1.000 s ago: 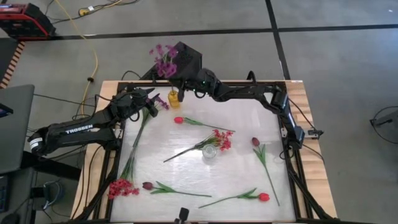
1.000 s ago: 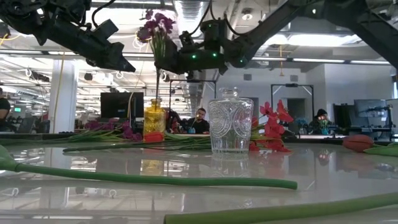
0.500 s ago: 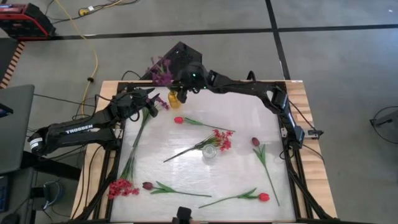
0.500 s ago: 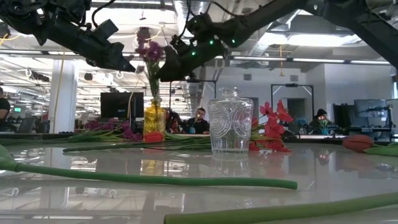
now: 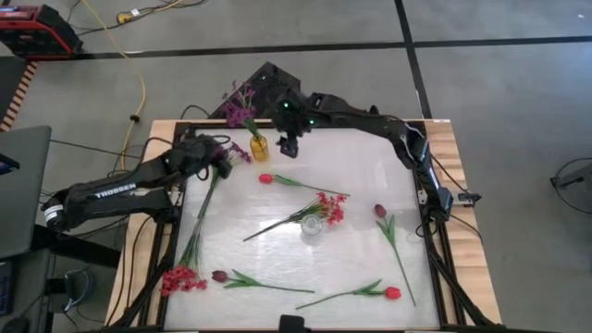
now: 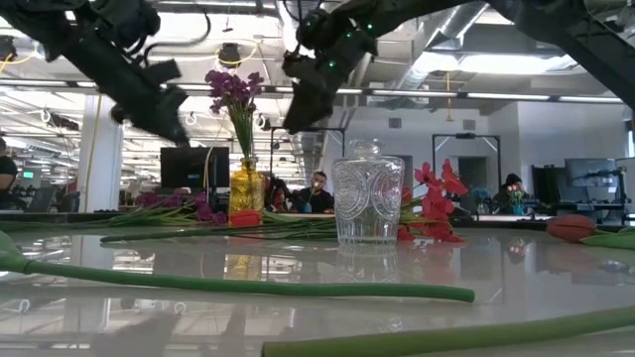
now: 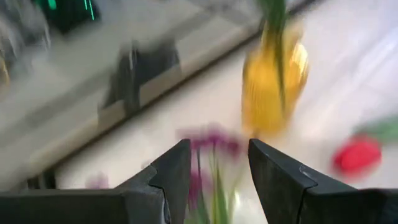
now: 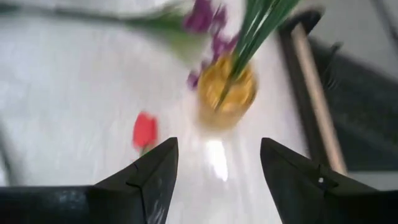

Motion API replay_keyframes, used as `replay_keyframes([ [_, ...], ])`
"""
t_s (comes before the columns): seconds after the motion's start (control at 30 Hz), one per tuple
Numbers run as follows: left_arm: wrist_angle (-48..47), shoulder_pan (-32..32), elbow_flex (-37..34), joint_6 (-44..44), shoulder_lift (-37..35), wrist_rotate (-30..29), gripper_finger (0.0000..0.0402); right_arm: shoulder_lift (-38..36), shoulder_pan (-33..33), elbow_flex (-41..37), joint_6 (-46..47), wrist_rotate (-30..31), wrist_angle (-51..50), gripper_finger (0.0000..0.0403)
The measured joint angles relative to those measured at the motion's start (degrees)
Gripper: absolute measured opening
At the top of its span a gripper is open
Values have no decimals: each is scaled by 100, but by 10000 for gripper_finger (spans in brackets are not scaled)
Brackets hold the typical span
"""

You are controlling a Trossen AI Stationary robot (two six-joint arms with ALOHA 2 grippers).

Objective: Sort flowers into vase by color
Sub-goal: Put the purple flowers into the yellow vase

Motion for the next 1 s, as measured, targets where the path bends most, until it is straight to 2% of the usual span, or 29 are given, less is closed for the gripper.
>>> replay_keyframes([
  [0.1,-1041,-63,125,-702,1,134,151,0,-22,-68,-41,-495,-440,255],
  [0.3,-1149,-179,103,-1242,351,326,151,4,47,-263,-61,-1314,-853,255],
  [0.47,-1217,-142,103,-1390,1350,531,151,-68,267,-628,-485,-1416,-820,255],
  [0.63,-1306,27,125,-1896,2198,129,151,-302,269,-950,-754,-1422,-760,255],
  [1.0,-1090,303,116,-2044,2725,637,150,-1027,-113,-2166,-1223,-1963,133,255],
])
